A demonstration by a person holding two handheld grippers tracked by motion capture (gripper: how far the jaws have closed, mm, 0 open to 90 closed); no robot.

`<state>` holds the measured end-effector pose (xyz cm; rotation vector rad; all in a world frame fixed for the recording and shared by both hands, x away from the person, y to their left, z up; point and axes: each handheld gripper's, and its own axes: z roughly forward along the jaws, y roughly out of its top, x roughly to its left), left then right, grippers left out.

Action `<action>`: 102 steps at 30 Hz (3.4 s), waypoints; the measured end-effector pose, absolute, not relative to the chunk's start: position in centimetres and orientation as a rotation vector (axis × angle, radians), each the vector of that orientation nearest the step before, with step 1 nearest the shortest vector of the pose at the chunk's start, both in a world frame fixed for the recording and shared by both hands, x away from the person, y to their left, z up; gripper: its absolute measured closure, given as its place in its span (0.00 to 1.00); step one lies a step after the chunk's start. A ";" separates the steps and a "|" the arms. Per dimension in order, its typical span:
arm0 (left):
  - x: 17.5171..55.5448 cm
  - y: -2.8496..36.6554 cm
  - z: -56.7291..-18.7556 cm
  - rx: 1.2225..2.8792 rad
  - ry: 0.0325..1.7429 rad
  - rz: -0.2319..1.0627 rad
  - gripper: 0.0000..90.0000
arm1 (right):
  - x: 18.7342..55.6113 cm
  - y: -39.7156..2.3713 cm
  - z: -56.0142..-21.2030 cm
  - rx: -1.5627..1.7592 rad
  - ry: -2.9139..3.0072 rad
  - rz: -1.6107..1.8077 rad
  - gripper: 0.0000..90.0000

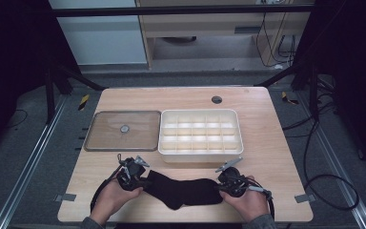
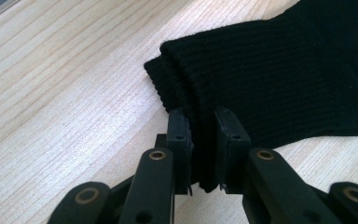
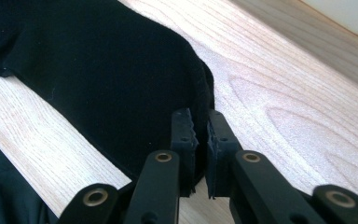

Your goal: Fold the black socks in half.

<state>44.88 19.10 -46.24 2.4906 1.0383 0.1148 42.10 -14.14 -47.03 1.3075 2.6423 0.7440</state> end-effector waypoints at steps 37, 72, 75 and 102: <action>45.4 20.7 -42.9 2.490 1.004 0.122 0.86 | 42.2 -12.5 -47.2 1.284 2.643 0.790 0.71; 42.8 16.0 -40.1 2.525 0.778 0.093 0.86 | 43.1 -9.7 -46.8 1.217 2.687 0.877 0.94; 42.8 15.7 -40.5 2.527 0.767 0.102 0.85 | 43.2 -9.6 -46.7 1.201 2.689 0.883 0.94; 42.4 14.1 -41.3 2.476 0.753 0.102 0.85 | 43.6 -8.4 -46.3 1.161 2.711 0.893 0.94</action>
